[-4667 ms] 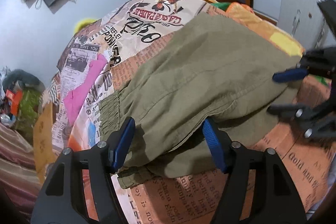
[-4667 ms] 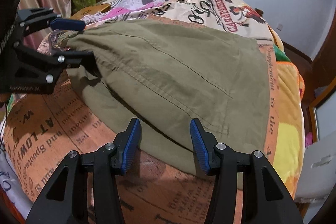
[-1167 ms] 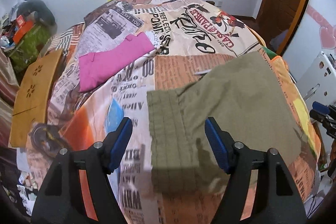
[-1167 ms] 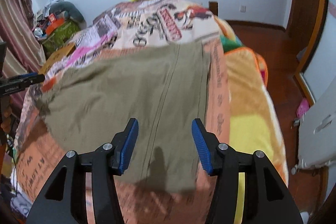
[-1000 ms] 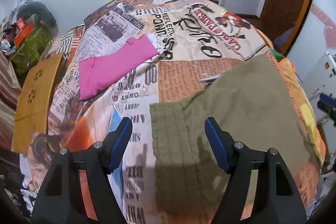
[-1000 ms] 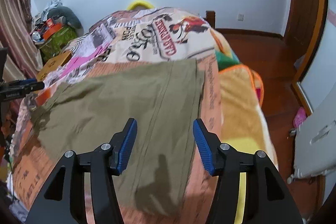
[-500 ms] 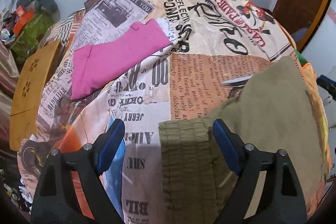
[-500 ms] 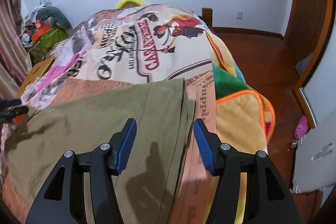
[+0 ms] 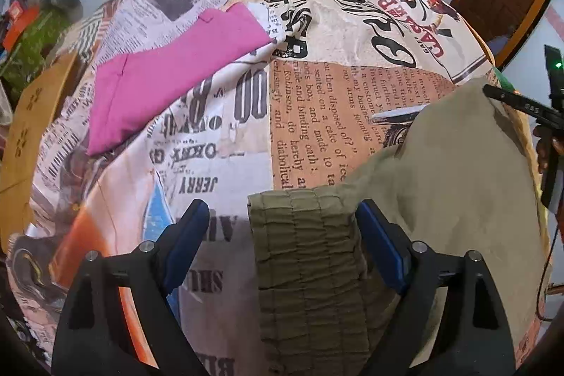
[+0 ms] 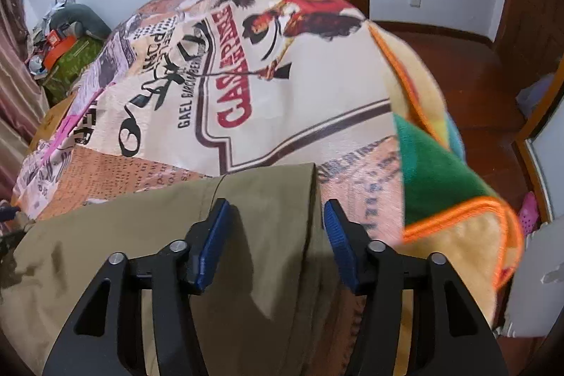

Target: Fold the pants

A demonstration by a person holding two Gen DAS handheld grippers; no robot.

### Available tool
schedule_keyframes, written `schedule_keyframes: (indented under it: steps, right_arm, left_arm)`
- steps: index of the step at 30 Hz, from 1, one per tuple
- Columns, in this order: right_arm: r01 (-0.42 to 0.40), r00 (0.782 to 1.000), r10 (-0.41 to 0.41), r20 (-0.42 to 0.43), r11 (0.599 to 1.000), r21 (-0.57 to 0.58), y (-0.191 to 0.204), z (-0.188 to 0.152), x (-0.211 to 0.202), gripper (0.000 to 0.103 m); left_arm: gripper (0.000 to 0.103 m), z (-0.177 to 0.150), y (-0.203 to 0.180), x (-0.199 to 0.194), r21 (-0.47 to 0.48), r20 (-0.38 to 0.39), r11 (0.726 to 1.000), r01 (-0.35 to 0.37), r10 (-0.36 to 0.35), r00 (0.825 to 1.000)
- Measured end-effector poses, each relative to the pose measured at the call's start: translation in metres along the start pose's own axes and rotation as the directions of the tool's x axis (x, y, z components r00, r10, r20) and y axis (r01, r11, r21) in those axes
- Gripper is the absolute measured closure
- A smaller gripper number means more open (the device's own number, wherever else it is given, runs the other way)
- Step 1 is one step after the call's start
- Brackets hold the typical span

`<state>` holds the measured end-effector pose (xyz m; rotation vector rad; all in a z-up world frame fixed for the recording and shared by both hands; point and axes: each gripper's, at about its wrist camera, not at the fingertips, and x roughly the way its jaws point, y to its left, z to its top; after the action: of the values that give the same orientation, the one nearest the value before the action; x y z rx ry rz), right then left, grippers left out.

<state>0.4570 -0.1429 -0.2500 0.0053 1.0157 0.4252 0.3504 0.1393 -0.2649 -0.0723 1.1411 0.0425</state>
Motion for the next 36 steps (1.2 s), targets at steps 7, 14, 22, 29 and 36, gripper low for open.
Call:
schedule_keyframes:
  steps: [7,14,22,29,36]
  right_arm:
    - [0.038,0.999,-0.04,-0.026,0.997,-0.07,0.006,-0.005,0.021,0.095]
    - [0.098,0.994,-0.102,-0.034,0.99,-0.097,0.008,-0.002,0.026,0.097]
    - [0.116,0.983,-0.138,-0.12,0.978,-0.176,0.027,0.006,-0.007,0.074]
    - [-0.07,0.997,0.067,-0.023,0.979,-0.194,0.074,0.005,-0.073,0.059]
    - [-0.252,0.966,0.234,-0.111,0.95,-0.186,0.144,-0.01,-0.056,0.059]
  left_arm:
    - [0.015,-0.002,0.013,0.004,-0.092,0.024,0.996,-0.02,0.022,0.999]
    - [0.014,-0.004,0.018,0.007,-0.137,0.028,0.99,-0.035,0.039,0.999]
    - [0.015,-0.001,0.011,-0.02,-0.072,0.052,0.996,-0.049,0.053,0.997]
    - [0.015,0.009,-0.005,-0.054,-0.011,0.11,1.0,0.012,-0.01,0.994]
    - [0.015,0.014,-0.032,-0.034,0.053,0.03,0.998,0.044,-0.045,0.999]
